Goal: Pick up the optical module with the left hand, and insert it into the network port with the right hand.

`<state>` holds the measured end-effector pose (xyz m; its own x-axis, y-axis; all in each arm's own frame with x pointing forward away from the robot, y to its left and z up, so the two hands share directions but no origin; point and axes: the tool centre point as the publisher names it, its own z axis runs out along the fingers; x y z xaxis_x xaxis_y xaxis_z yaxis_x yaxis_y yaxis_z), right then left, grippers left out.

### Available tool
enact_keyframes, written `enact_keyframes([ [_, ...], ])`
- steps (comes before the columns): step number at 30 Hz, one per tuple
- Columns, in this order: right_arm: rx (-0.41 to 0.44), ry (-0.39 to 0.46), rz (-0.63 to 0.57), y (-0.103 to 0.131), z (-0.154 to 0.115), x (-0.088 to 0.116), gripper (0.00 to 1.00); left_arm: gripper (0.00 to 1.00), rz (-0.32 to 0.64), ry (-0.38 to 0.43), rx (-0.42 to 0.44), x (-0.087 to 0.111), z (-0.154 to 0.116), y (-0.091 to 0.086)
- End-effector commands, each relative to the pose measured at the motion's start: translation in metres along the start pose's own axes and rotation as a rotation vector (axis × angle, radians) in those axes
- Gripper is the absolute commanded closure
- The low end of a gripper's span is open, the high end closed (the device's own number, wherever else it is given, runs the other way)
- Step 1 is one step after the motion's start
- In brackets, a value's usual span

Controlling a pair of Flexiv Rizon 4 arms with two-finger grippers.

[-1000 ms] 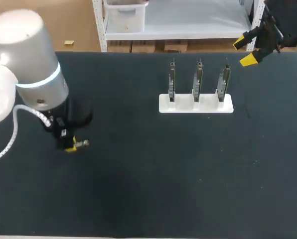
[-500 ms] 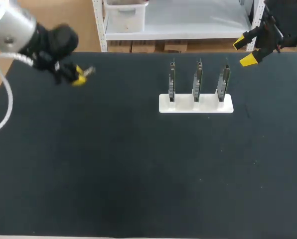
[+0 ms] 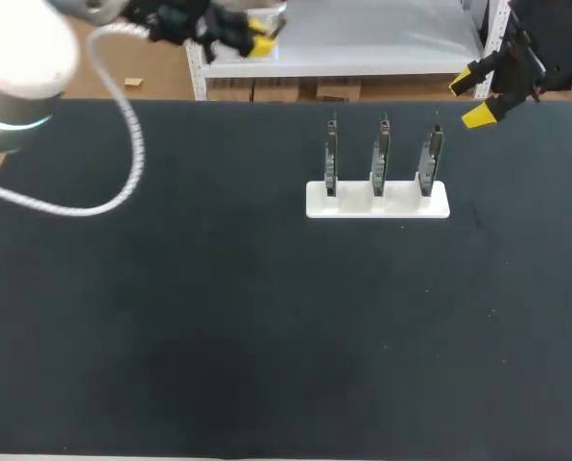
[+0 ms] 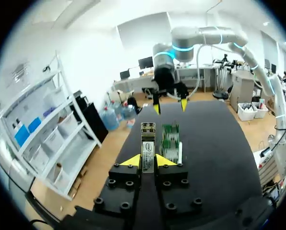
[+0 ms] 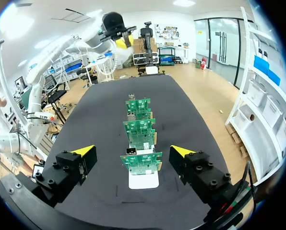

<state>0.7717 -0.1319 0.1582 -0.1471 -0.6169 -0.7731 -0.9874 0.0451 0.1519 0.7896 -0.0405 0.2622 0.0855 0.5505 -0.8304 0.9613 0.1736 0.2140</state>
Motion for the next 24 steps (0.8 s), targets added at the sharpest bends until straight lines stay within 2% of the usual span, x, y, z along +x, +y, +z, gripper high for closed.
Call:
enact_keyframes([
  [1,0.000,0.000,0.000,0.000,0.000,0.000,0.00,1.00,0.035,-0.339,0.185,-0.020,0.070,0.012],
  [8,0.000,0.000,0.000,0.000,0.000,0.000,0.00,1.00,-0.028,-0.451,0.266,-0.042,0.122,-0.009],
  [14,0.000,0.000,0.000,0.000,0.000,0.000,0.00,1.00,-0.077,-0.555,0.303,-0.053,0.148,-0.021],
  [24,0.000,0.000,0.000,0.000,0.000,0.000,0.00,1.00,-0.119,-0.564,0.314,-0.057,0.176,-0.043],
])
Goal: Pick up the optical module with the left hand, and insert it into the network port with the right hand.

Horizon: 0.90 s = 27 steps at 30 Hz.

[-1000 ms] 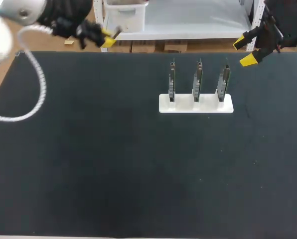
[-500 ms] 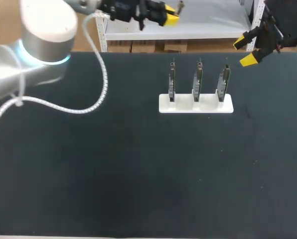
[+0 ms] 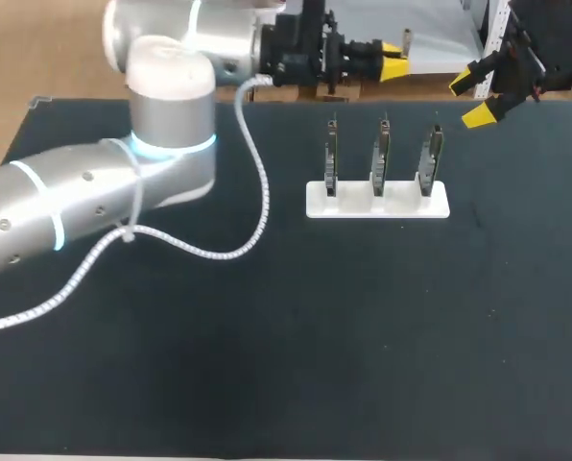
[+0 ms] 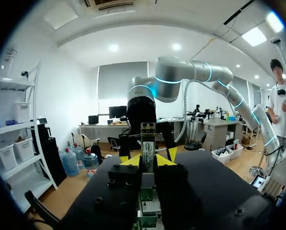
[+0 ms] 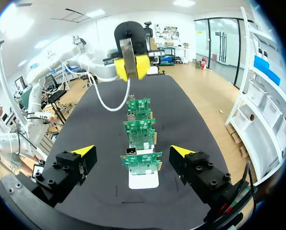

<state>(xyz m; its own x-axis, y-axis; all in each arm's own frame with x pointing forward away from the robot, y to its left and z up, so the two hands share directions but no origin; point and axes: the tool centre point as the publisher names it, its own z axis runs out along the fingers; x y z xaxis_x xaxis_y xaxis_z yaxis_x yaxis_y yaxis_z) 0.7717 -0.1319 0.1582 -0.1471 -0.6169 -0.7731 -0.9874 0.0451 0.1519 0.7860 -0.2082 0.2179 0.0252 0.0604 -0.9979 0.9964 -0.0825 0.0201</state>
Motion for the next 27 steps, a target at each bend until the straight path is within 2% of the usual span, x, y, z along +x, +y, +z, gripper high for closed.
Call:
enact_keyframes([
  [1,0.000,0.000,0.000,0.000,0.000,0.000,0.00,1.00,-0.009,-0.047,0.005,0.008,0.017,0.004],
  [10,0.000,0.000,0.000,0.000,0.000,0.000,0.00,1.00,-0.041,-0.050,-0.005,0.019,0.035,-0.004],
  [18,0.000,0.000,0.000,0.000,0.000,0.000,0.00,1.00,-0.053,-0.040,-0.057,0.026,0.035,-0.009],
  [27,0.000,0.000,0.000,0.000,0.000,0.000,0.00,1.00,-0.063,-0.035,-0.051,0.031,0.040,-0.016],
])
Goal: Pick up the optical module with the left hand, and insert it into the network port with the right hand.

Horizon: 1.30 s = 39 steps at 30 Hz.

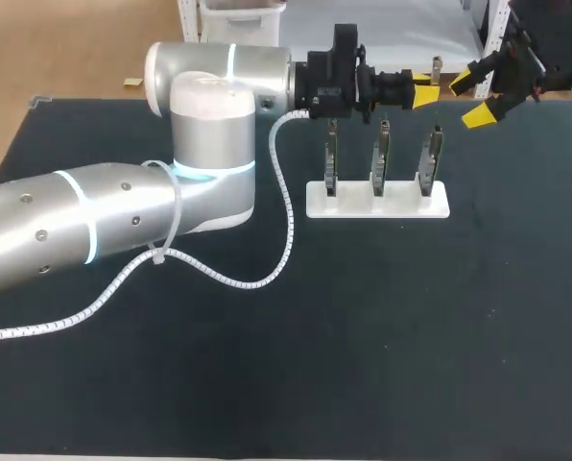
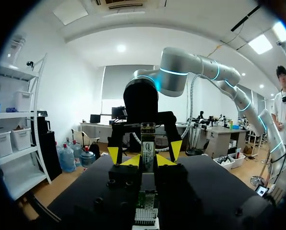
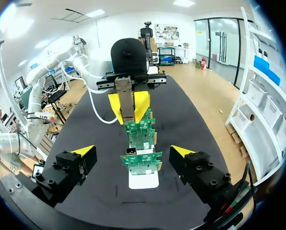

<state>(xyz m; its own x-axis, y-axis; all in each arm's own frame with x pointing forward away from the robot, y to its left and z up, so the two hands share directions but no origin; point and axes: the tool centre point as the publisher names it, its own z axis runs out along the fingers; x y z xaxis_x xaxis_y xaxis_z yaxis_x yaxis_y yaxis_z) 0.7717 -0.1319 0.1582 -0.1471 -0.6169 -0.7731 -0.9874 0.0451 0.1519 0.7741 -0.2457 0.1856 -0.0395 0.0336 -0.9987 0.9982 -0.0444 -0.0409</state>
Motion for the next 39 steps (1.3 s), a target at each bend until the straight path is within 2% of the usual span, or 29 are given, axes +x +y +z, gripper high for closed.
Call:
enact_keyframes([
  [1,0.000,0.000,0.000,0.000,0.000,0.000,0.00,1.00,0.000,-0.005,-0.016,0.003,0.000,-0.006],
  [10,0.000,0.000,0.000,0.000,0.000,0.000,0.00,1.00,-0.003,-0.002,-0.032,0.005,0.001,-0.006],
  [39,0.000,0.000,0.000,0.000,0.000,0.000,0.00,1.00,-0.026,0.031,0.004,0.012,0.014,-0.009],
])
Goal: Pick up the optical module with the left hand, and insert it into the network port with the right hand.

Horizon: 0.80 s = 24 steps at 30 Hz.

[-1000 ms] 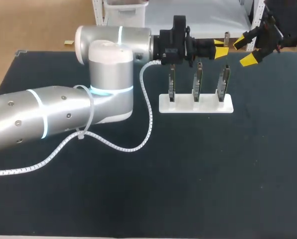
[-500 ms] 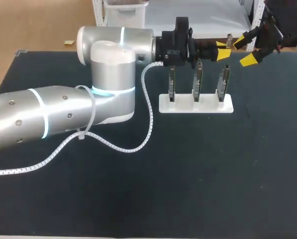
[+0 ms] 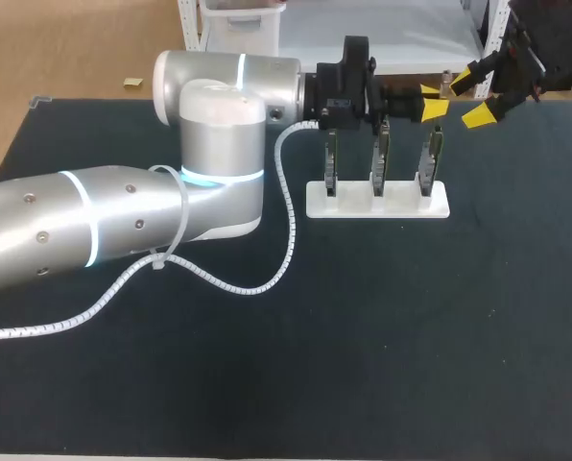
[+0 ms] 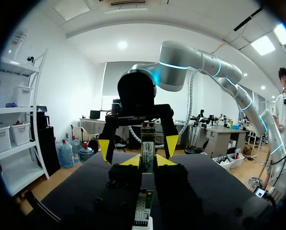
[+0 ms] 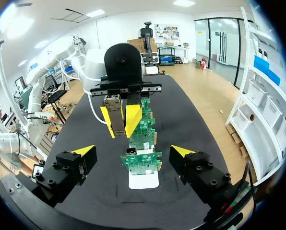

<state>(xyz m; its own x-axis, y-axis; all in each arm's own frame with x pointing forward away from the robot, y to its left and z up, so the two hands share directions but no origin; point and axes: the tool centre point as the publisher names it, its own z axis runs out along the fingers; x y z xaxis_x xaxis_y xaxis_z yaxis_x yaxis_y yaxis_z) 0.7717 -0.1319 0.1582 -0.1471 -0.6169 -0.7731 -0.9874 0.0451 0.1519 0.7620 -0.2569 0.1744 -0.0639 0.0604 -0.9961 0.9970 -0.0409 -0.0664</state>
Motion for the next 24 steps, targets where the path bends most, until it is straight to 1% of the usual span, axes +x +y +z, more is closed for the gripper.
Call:
enact_keyframes([
  [1,0.000,0.000,0.000,-0.0002,0.0000,0.0000,0.00,1.00,0.000,0.006,0.007,0.0000,0.0028,0.0019],
  [14,0.000,0.000,0.000,-0.0002,0.0000,0.0000,0.00,1.00,0.012,0.005,0.001,-0.0016,0.0041,0.0011],
  [24,0.000,0.000,0.000,-0.0002,0.0000,0.0000,0.00,1.00,-0.007,0.020,0.004,0.0032,0.0059,0.0002],
])
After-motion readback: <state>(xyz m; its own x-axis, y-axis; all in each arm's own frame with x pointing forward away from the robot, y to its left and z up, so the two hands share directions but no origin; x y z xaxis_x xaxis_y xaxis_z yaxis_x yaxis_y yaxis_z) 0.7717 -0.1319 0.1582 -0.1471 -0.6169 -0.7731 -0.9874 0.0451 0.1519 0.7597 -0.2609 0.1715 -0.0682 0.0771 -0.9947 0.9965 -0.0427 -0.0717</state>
